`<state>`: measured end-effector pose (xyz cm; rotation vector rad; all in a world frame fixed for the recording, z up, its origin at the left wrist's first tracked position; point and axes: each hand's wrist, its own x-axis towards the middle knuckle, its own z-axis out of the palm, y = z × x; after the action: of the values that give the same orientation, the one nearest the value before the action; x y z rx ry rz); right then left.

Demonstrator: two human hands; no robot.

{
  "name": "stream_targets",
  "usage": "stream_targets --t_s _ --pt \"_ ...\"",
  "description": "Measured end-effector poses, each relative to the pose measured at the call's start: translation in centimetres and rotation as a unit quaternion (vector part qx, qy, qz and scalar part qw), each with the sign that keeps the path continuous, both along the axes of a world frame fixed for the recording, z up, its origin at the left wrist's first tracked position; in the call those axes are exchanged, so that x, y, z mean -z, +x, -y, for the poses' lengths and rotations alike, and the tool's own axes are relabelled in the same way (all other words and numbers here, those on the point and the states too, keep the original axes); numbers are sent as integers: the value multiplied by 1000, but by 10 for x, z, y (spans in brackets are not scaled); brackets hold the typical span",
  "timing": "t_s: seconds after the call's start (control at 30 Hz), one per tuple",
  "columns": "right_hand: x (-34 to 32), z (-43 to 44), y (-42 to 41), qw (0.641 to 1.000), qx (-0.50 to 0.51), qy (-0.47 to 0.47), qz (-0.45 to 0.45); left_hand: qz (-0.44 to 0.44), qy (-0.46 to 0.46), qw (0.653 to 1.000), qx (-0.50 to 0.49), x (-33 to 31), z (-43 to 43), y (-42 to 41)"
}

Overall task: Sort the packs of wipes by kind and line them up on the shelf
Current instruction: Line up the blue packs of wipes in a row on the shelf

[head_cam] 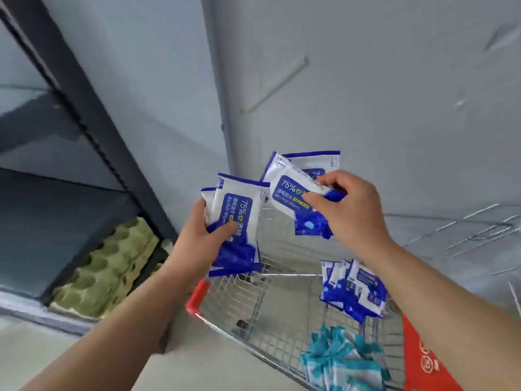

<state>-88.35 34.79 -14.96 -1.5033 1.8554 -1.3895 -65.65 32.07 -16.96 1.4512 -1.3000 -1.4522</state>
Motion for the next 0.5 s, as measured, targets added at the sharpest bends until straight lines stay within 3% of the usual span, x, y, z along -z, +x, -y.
stream_targets --t_s 0.17,0.5 --pt "-85 28 111 994 -88 -61 -11 8 -97 992 -83 -88 -14 103" --pt "-176 76 400 973 -211 -97 -7 3 -129 966 -225 -168 -16 372"
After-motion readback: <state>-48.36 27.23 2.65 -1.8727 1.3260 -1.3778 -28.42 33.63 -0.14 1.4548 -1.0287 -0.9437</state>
